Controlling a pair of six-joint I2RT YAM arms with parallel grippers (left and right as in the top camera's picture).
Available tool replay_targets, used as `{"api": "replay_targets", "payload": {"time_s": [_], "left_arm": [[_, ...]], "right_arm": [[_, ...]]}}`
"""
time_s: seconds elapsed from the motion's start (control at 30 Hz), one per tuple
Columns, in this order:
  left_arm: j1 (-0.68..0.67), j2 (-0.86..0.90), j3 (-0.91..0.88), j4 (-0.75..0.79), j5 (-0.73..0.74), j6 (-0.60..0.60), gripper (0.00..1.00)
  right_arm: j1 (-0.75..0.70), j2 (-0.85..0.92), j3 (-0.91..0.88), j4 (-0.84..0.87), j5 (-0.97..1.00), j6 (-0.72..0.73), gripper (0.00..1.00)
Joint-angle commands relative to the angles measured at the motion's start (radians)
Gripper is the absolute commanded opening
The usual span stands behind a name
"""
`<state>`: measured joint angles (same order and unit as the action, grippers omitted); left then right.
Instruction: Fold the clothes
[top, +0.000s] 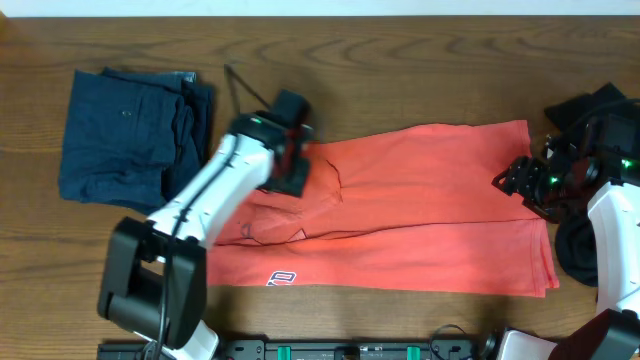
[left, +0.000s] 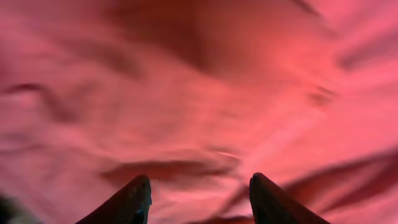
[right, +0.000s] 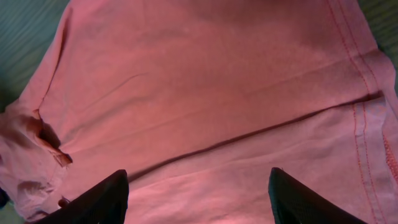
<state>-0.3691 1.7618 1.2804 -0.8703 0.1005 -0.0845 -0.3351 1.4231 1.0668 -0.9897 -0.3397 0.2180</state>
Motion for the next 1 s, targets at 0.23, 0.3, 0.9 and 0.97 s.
{"api": "replay_targets", "payload": {"time_s": [0.23,0.3,0.9,0.97], "left_arm": [[0.241,0.055,-0.002,0.072,0.000,0.006,0.52],[0.250,0.082,-0.002,0.099,0.064,0.036,0.50],[0.253,0.148,-0.002,0.193,-0.064,0.070,0.49],[0.253,0.150,-0.002,0.211,-0.064,0.070,0.47]], "right_arm": [[0.009,0.003,0.016,0.045,0.003,-0.018,0.73],[0.009,0.003,0.016,0.054,0.003,-0.018,0.73],[0.009,0.003,0.013,0.055,0.023,-0.018,0.75],[0.009,0.003,0.013,0.056,0.023,-0.018,0.74]]}}
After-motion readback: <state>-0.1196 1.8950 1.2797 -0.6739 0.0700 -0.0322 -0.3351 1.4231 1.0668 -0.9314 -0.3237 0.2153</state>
